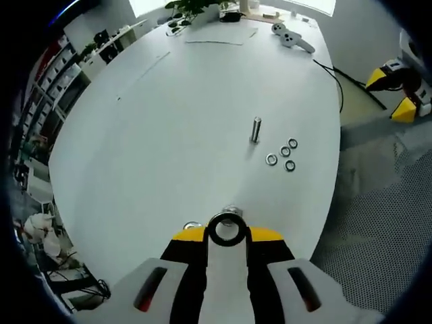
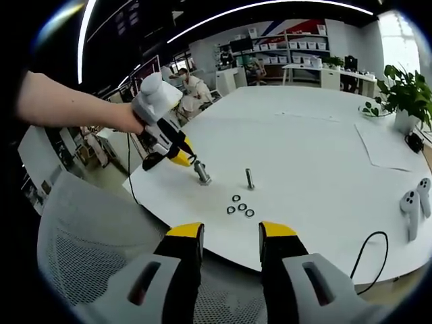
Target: Place the washer onto the threaded stud by aligning its center hole with the stud, sliding it down to the base, and recovering from edge contact or off-axis alignment until the washer reaches the visible bottom stop.
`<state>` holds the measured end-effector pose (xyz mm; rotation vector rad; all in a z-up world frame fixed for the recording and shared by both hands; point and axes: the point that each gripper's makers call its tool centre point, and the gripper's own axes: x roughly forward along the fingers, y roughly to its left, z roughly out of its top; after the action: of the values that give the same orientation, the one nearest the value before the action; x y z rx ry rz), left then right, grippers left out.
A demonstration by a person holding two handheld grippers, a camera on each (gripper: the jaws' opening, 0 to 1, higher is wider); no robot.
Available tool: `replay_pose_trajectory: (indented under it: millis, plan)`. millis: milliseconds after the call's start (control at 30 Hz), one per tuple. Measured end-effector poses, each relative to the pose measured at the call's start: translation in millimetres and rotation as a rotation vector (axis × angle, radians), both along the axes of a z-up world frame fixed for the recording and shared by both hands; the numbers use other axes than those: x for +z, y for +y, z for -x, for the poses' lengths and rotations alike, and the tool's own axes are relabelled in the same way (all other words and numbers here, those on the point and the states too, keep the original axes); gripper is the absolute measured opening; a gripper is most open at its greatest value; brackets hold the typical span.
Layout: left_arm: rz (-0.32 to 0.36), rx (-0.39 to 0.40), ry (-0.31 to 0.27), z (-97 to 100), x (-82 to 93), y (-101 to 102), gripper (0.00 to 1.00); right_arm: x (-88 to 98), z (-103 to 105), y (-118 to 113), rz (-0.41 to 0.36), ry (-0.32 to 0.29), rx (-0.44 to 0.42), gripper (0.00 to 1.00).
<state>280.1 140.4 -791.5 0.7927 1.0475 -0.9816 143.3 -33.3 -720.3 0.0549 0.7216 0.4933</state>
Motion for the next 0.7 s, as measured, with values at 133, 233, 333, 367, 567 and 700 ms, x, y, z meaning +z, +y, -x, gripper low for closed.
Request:
replay_pose_trajectory:
  millis: [133, 233, 333, 367, 567, 700]
  plan:
    - [-0.019, -0.014, 0.007, -0.9, -2.9, 0.0, 0.19, 0.9, -0.7, -0.7, -0.004, -0.004, -0.006, 0.35]
    - [-0.03, -0.031, 0.005, -1.9, -5.5, -2.6, 0.19, 1.1, -1.1, -1.0, -0.006, -0.005, -0.009, 0.35]
    - [-0.033, -0.03, 0.015, -4.8, -8.3, -5.0, 0.19, 1.7, -1.5, -0.8, -0.008, -0.008, -0.009, 0.35]
    - [-0.031, -0.028, 0.016, -3.4, -7.0, -6.3, 0.19, 1.7, -1.4, -0.9, -0.008, -0.008, -0.009, 0.35]
    - [-0.068, -0.071, 0.021, -2.2, -16.8, -9.2, 0.19, 2.0, -2.8, -2.9, -0.014, -0.009, -0.024, 0.35]
    - [-0.047, -0.043, 0.022, -9.3, -15.8, -13.7, 0.19, 1.0, -2.5, -3.0, -0.012, -0.005, -0.024, 0.34]
